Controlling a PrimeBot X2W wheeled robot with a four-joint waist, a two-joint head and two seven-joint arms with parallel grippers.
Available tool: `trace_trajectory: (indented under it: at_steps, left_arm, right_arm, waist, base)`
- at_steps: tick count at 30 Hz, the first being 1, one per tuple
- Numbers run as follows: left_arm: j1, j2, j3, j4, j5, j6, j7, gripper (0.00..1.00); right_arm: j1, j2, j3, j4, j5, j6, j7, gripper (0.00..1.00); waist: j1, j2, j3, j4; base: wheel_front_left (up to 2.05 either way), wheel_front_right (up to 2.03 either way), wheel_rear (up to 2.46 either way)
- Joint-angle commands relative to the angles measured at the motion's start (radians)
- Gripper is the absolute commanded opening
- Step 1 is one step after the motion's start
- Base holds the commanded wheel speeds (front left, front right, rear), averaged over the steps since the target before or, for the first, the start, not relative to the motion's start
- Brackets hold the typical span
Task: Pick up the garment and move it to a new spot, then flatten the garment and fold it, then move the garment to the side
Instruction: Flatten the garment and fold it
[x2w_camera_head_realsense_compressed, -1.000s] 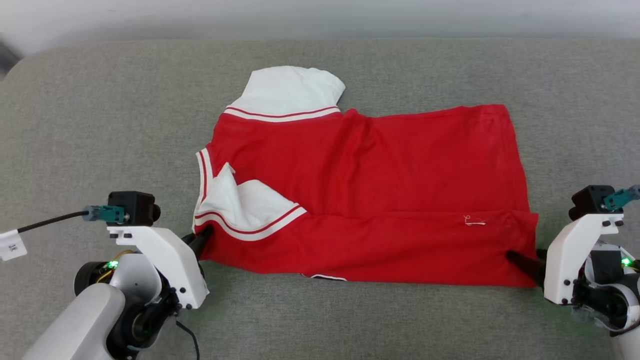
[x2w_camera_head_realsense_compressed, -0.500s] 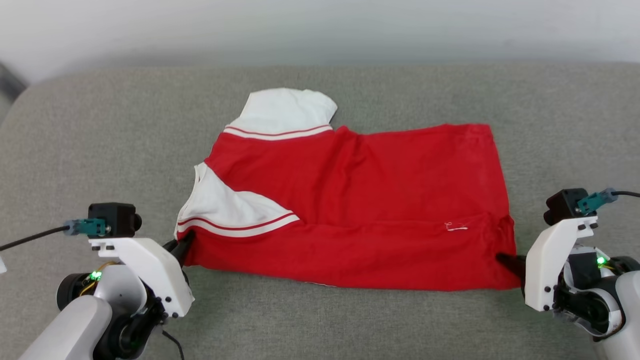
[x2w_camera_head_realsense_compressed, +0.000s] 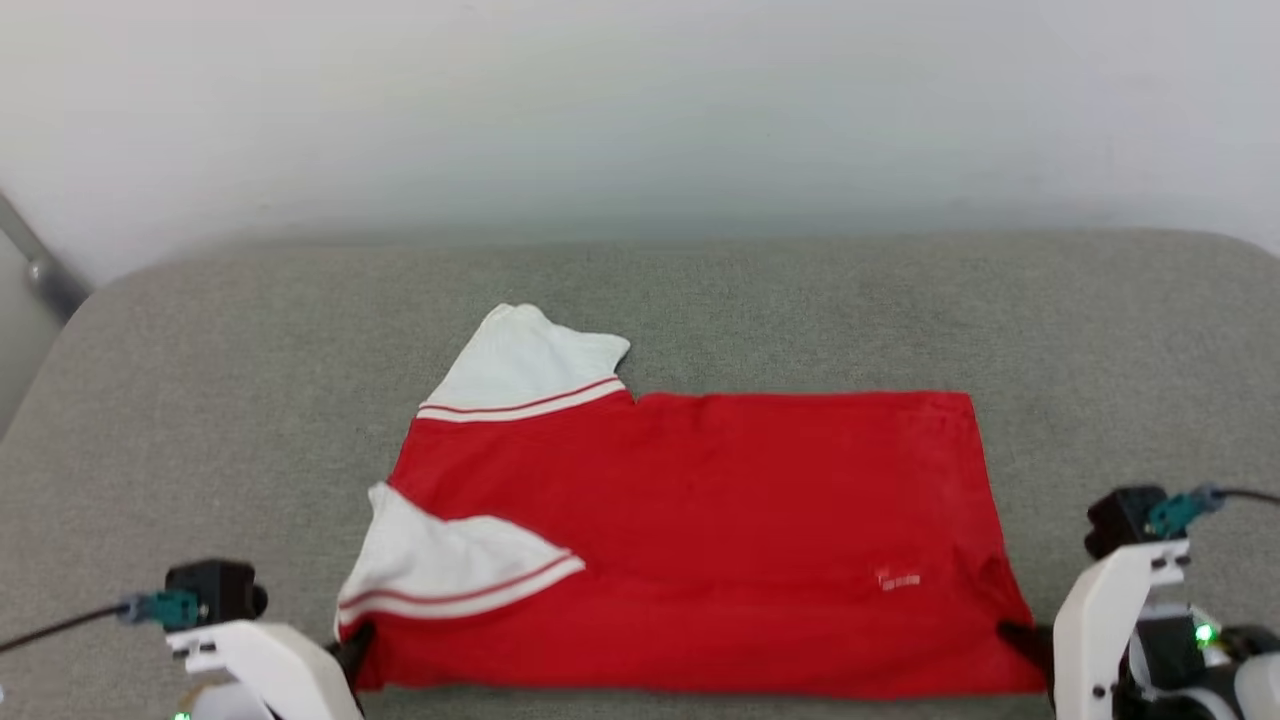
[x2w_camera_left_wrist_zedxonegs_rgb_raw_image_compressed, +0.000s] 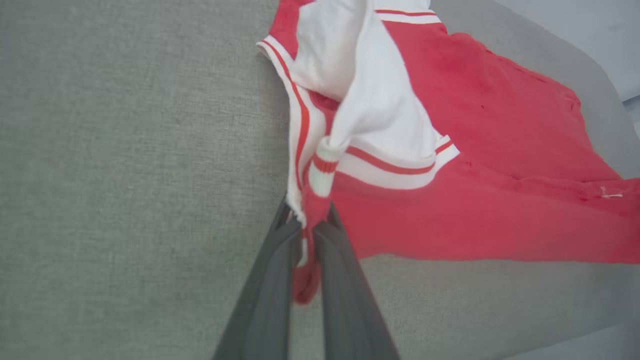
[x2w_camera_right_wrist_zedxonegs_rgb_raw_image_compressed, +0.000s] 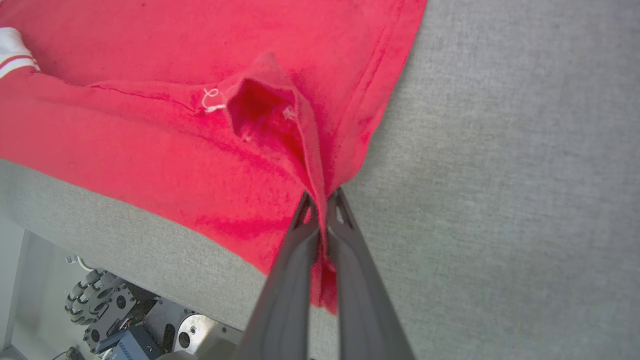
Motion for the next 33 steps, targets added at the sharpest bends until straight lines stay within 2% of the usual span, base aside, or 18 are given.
trace_trajectory:
  at_steps: [1,3,4,5,6,7,8,18,23,25,33]
  left_arm:
    - [0.037,-0.009,0.011,-0.005,-0.03,-0.002,-0.003,0.0]
    - [0.067,-0.015,0.015,0.007,-0.049,-0.005,-0.007,0.0]
    - [0.075,-0.022,0.019,0.013,-0.061,-0.011,-0.013,0.0]
    - [0.081,-0.029,0.022,0.022,-0.068,-0.011,-0.017,0.0]
    - [0.085,-0.03,0.024,0.035,-0.071,-0.013,-0.021,0.36]
    - [0.087,-0.034,0.025,0.045,-0.077,-0.017,-0.022,0.85]
    - [0.086,-0.035,0.027,0.054,-0.076,-0.019,-0.027,1.0]
    - [0.01,-0.007,0.045,0.037,-0.001,0.008,-0.077,1.0]
    - [-0.076,0.006,0.056,0.032,0.037,0.022,-0.08,1.0]
    - [-0.187,0.012,0.075,0.064,0.061,0.008,-0.088,1.0]
    - [-0.434,0.045,0.09,0.162,0.113,-0.025,-0.059,1.0]
  right_arm:
    - [0.035,0.015,-0.012,0.003,-0.007,0.0,0.006,0.0]
    - [0.058,0.032,-0.025,0.014,-0.01,0.0,-0.005,0.0]
    - [0.067,0.036,-0.026,0.02,-0.015,0.0,-0.013,0.31]
    - [0.073,0.04,-0.027,0.027,-0.021,0.0,-0.028,1.0]
    - [0.076,0.046,-0.028,0.033,-0.022,0.0,-0.049,1.0]
    - [0.08,0.05,-0.027,0.037,-0.028,0.0,-0.072,1.0]
    - [0.081,0.052,-0.023,0.038,-0.031,0.0,-0.097,1.0]
    - [0.034,0.099,-0.06,-0.036,-0.167,0.0,-0.445,1.0]
    - [0.0,0.137,-0.074,-0.113,-0.247,0.0,-0.574,1.0]
    - [-0.035,0.154,-0.081,-0.172,-0.292,0.0,-0.644,1.0]
    - [-0.116,0.182,-0.075,-0.241,-0.319,0.0,-0.734,1.0]
  waist:
    - [0.0,0.0,-0.004,-0.003]
    - [0.0,0.0,-0.002,-0.007]
    - [0.0,0.0,-0.002,-0.008]
    - [0.0,0.0,-0.001,-0.009]
    - [0.0,0.0,-0.001,-0.009]
    - [0.0,0.0,-0.002,-0.01]
    - [0.0,0.0,-0.004,-0.011]
    - [0.0,0.0,-0.024,-0.065]
    - [0.0,0.0,0.004,-0.108]
    - [0.0,0.0,0.06,-0.144]
    - [0.0,0.0,0.239,-0.221]
  base:
    - [0.0,0.0,0.0]
    - [0.0,0.0,0.0]
    - [0.0,0.0,0.0]
    - [0.0,0.0,0.0]
    - [0.0,0.0,0.0]
    - [0.0,0.0,0.0]
    - [0.0,0.0,0.0]
    - [0.0,0.0,0.0]
    - [0.0,0.0,0.0]
    - [0.0,0.0,0.0]
    - [0.0,0.0,0.0]
